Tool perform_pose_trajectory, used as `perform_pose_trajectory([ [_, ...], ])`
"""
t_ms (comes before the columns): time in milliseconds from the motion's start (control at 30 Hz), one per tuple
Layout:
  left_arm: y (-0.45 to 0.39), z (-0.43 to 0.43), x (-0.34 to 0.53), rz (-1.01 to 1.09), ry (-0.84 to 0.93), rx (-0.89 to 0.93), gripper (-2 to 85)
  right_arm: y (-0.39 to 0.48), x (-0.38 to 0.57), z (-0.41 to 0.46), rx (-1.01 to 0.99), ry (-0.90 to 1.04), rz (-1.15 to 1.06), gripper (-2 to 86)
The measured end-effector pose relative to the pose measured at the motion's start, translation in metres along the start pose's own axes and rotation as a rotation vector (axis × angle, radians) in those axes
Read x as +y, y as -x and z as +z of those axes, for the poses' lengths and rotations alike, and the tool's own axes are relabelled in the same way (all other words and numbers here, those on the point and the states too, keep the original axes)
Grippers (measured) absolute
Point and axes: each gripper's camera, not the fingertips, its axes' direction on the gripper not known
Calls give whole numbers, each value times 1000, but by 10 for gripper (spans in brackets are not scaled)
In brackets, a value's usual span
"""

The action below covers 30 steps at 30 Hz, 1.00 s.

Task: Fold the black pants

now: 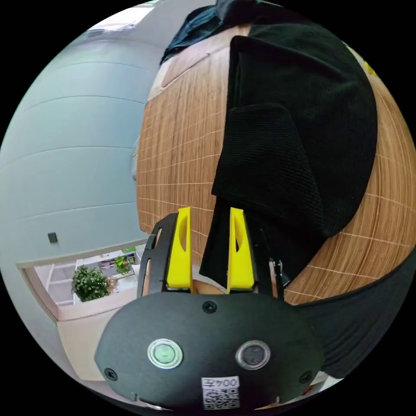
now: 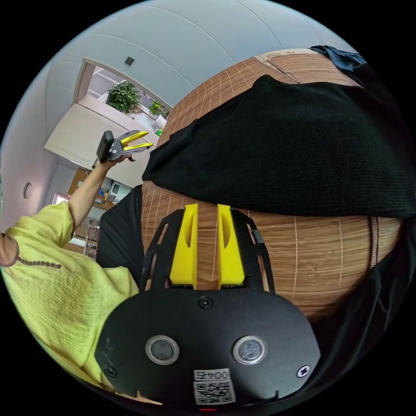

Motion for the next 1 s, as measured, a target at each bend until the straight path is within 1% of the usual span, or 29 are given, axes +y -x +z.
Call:
perform_pose_trajectory([
  [100,1,20,-31,175,59,-9,131,-18,10,6,-69,-14,-1,78],
  [200,1,50,-71,387,147,-19,136,-30,16,12,-89,-17,-12,77],
  [367,11,75,-111,552,233,58,134,-40,23,28,-144,15,-32,69],
  [467,23,87,-131,593,295,144,120,-37,26,39,-139,44,-64,66],
  [567,31,93,-140,610,340,222,87,-31,27,50,-91,79,-108,63],
  [633,33,91,-140,603,342,216,67,-25,28,56,-57,100,-137,57],
  [700,39,83,-133,539,317,156,42,-21,29,60,-39,111,-152,54],
  [867,54,56,-108,378,270,123,20,-9,28,65,-8,116,-177,50],
  [933,56,49,-96,320,272,96,17,-3,26,64,-8,101,-179,47],
  [1000,60,39,-79,232,303,23,14,1,25,63,-5,88,-175,44],
])
